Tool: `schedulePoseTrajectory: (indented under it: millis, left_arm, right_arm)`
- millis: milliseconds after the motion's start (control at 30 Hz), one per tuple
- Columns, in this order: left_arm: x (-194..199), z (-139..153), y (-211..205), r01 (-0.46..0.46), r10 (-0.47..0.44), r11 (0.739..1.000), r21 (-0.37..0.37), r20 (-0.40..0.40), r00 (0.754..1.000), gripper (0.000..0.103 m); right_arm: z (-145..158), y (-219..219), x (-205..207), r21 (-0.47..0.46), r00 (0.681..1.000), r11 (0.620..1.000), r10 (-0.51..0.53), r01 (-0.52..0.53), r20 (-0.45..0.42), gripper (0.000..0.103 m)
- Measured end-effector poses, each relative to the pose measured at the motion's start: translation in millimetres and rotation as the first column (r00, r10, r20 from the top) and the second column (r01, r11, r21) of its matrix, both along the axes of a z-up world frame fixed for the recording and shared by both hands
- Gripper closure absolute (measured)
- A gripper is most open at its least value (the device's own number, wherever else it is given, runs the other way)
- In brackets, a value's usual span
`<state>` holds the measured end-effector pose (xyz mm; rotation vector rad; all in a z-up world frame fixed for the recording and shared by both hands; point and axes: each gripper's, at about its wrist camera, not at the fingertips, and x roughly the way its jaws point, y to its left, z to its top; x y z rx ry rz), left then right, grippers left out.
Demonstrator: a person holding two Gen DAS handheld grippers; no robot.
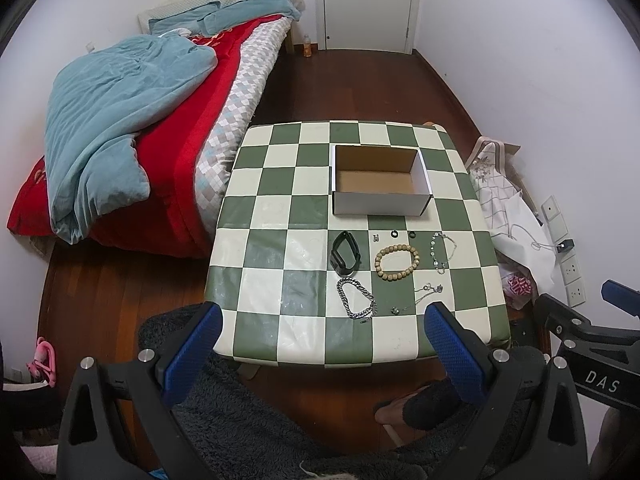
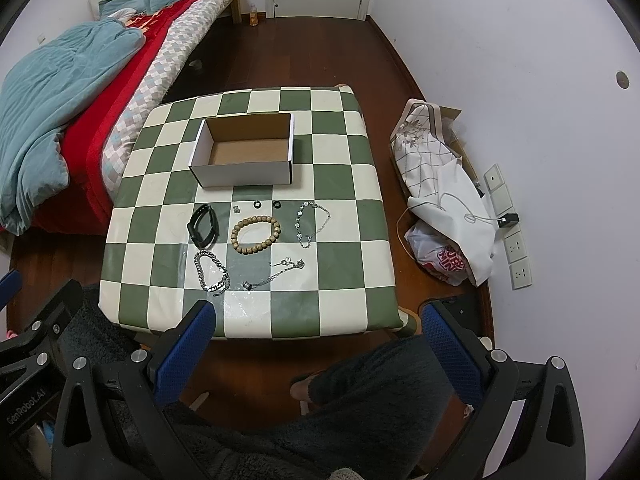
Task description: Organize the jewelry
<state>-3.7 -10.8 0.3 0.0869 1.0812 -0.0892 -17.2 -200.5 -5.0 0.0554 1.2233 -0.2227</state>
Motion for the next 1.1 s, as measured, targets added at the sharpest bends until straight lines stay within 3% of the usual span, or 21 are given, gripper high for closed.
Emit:
schedulePoseTrajectory:
  millis: [1100]
  left_arm:
    - [0.4,4.6,4.4,0.001,-0.001,1.000,-0.008,0.006,1.000,0.000]
  right_arm:
    - [9.6,-5.0,1.0,-0.006,1.000,1.000,0.002,-0.002,0.016,0.000]
